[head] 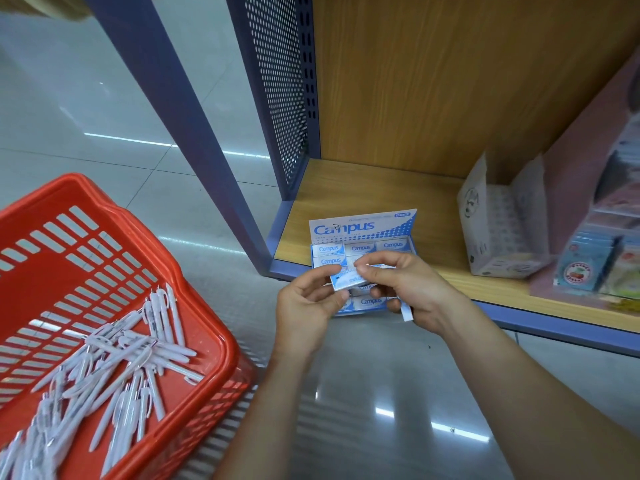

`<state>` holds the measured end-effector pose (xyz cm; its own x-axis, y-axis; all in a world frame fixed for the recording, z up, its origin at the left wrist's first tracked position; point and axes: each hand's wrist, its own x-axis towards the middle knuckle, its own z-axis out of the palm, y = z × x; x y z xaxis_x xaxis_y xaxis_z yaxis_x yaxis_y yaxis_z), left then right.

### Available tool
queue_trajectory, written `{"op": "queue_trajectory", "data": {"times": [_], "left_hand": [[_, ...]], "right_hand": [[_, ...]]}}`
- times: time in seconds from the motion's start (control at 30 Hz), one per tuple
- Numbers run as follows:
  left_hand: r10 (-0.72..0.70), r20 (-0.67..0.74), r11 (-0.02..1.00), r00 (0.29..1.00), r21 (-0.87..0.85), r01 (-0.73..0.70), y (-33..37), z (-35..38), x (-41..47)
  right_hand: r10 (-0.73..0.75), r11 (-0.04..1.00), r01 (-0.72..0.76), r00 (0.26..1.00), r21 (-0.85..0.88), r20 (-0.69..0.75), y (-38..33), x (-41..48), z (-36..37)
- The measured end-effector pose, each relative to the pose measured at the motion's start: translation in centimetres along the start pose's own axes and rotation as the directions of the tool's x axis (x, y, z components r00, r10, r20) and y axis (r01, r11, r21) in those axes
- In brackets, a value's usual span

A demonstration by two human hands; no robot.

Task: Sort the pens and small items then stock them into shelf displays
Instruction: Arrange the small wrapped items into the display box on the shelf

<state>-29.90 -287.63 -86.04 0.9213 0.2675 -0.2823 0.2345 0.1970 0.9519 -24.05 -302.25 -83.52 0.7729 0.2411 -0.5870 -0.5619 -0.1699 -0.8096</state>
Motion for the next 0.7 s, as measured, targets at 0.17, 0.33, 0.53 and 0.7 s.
{"op": "queue_trajectory", "data": {"times": [0.17,0.33,0.53,0.7], "left_hand": [[-0.053,-0.062,0.998,0.997,0.028,0.055,0.2,-0.3,0.0],[-0.219,-0.042,0.976,0.975,-0.013,0.219,0.4,-0.3,-0.5],[-0.399,0.148,0.908,0.905,-0.071,0.412,1.1,-0.5,-0.9],[-0.161,0.002,0.972,0.987,0.175,0.158,1.9,-1.6,0.0]], "right_hand": [[0.000,0.998,-0.003,0.999,0.067,0.045,0.3,-0.2,-0.2],[-0.015,0.985,0.002,0.997,0.175,0.076,0.9,-0.1,0.5],[-0.078,0.971,0.026,0.974,0.238,0.213,1.5,-0.3,1.1],[-0.001,0.980,-0.052,0.963,0.191,0.269,1.3,-0.5,1.4]]}}
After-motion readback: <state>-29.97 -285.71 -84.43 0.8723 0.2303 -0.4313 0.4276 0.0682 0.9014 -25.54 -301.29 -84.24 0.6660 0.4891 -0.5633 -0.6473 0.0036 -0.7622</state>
